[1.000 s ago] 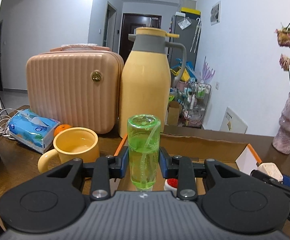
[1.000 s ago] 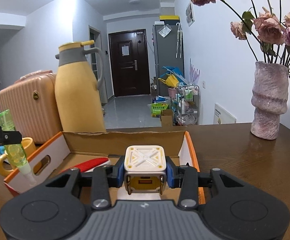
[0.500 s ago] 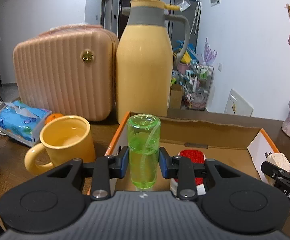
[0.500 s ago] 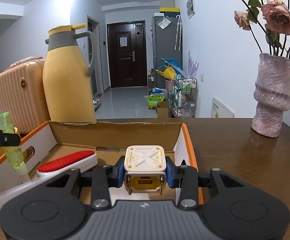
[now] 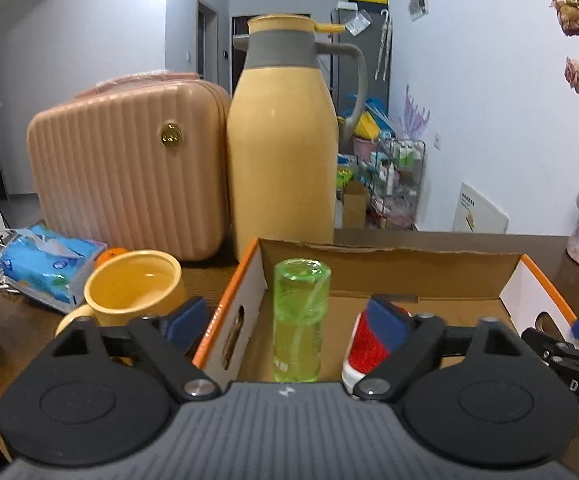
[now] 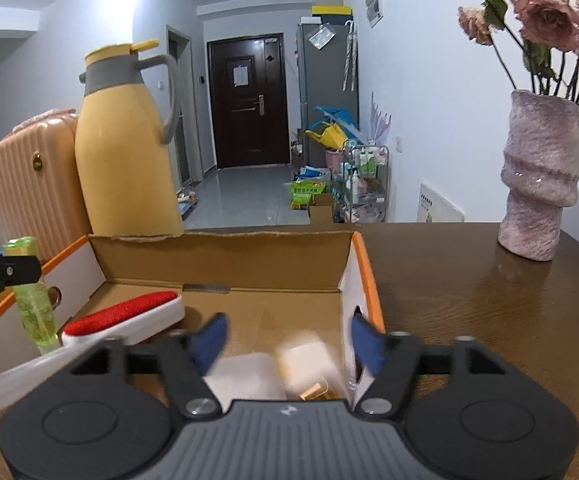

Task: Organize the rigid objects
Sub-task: 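Release the green bottle into the box while the right gripper releases the cube charger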

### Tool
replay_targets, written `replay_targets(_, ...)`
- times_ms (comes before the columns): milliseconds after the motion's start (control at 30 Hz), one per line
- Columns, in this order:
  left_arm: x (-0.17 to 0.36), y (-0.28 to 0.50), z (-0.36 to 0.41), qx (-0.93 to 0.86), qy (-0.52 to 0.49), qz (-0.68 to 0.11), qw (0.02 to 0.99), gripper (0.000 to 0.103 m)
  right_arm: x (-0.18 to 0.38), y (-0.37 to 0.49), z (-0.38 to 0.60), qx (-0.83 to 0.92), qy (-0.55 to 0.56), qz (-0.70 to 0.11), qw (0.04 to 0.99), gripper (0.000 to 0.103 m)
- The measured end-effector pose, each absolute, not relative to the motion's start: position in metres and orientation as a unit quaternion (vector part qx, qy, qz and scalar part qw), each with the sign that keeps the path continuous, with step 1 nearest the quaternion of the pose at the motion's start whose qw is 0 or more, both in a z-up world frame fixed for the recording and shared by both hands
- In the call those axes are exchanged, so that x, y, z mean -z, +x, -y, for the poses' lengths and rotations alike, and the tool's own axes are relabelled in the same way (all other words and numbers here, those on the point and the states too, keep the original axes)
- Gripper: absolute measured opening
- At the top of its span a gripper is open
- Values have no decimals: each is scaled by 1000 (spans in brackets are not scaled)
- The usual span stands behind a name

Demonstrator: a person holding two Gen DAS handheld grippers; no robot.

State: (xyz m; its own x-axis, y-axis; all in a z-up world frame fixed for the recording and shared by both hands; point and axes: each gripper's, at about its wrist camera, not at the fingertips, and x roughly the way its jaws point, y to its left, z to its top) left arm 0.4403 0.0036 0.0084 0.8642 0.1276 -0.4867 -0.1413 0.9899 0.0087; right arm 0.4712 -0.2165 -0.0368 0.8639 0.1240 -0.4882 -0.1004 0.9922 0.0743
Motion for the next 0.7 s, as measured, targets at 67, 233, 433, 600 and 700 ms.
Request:
replay_targets(67,-10,438,-4,-74,-14,-244,967,103,35,469,216,-63,25,-251,966,85)
replay_targets(233,-10,440,-11,-90,-29,-246,965,103,33,466,210,-57,8,-245,968,103)
replay_targets(433,-10,440,-12,-94,-30,-249,963,103,30,465,211,-59,13,-242,968,103)
replay_targets(600,-9,440,-11,-97,-28,-248,964,103,29,464,212,-58,14,-240,969,103)
replay_targets(700,-9,439,-12,-97,-29,-245,964,103,28,461,212,-57,14,-236,970,103)
